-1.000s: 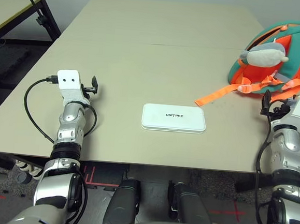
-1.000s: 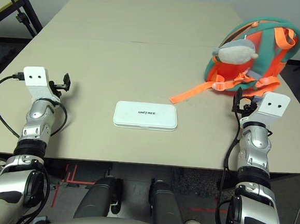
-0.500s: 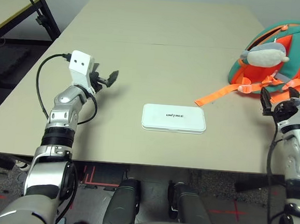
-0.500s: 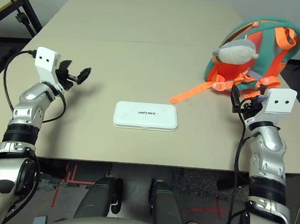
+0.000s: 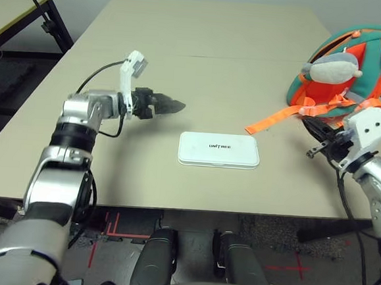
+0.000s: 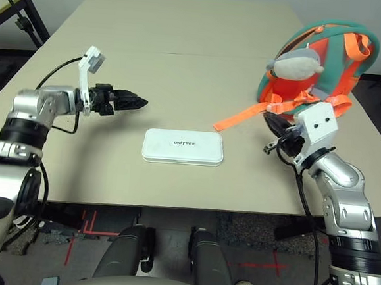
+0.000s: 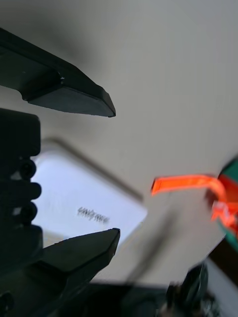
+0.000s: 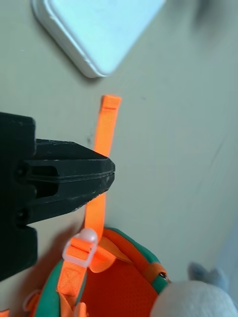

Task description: Put the pencil case into the backpack and zip it.

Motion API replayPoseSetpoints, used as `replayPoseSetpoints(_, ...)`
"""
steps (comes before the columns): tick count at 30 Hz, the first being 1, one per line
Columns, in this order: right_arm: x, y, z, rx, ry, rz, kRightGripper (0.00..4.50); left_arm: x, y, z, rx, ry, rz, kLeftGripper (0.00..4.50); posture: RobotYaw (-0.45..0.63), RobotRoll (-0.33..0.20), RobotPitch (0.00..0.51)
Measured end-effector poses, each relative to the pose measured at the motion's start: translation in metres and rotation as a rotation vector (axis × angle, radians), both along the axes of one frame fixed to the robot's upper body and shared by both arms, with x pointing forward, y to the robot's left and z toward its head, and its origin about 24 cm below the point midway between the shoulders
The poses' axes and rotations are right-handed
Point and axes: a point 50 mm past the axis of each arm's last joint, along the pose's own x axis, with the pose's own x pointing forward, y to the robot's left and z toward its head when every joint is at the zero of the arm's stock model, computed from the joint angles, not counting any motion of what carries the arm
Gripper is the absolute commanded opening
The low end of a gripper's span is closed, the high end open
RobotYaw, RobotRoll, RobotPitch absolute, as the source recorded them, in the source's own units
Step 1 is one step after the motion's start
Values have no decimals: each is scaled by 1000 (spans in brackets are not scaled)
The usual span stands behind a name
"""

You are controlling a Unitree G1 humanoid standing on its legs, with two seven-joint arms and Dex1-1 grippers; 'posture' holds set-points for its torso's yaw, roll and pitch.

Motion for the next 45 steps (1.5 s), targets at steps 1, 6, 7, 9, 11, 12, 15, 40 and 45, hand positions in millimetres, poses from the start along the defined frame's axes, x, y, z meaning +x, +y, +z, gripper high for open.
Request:
replayPoseSetpoints(1,0,0,0,-25,10,12,10,-1,-1,-3,2,49,-26,4500,-21,0,88)
replayPoseSetpoints(6,-1,7,-6,-93,54,76,10,-6,3,-17,11,226,-76,4500,-21,0,90)
replayPoseSetpoints(7,-1,8,-6,-97,57,84,10,-7,3,-18,11,259,-82,4500,-21,0,92)
replayPoseSetpoints(9,-1,10,-7,-107,60,93,10,-8,4,-18,4,298,-91,4500,-19,0,98)
replayPoseSetpoints(11,-1,14,-7,-117,58,105,10,-10,3,-20,13,325,-114,4500,-13,0,105)
replayPoseSetpoints(12,-1,15,-7,-119,58,107,10,-11,2,-21,14,336,-118,4500,-13,0,105)
replayPoseSetpoints(15,-1,18,-9,-124,63,116,10,-12,0,-23,5,360,-122,4500,-6,0,110)
replayPoseSetpoints(40,-1,37,-21,-162,86,169,10,-30,15,-46,51,432,-52,4500,23,0,127)
replayPoseSetpoints(45,-2,32,-23,-213,104,170,10,-31,15,-49,66,442,-52,4500,24,0,127)
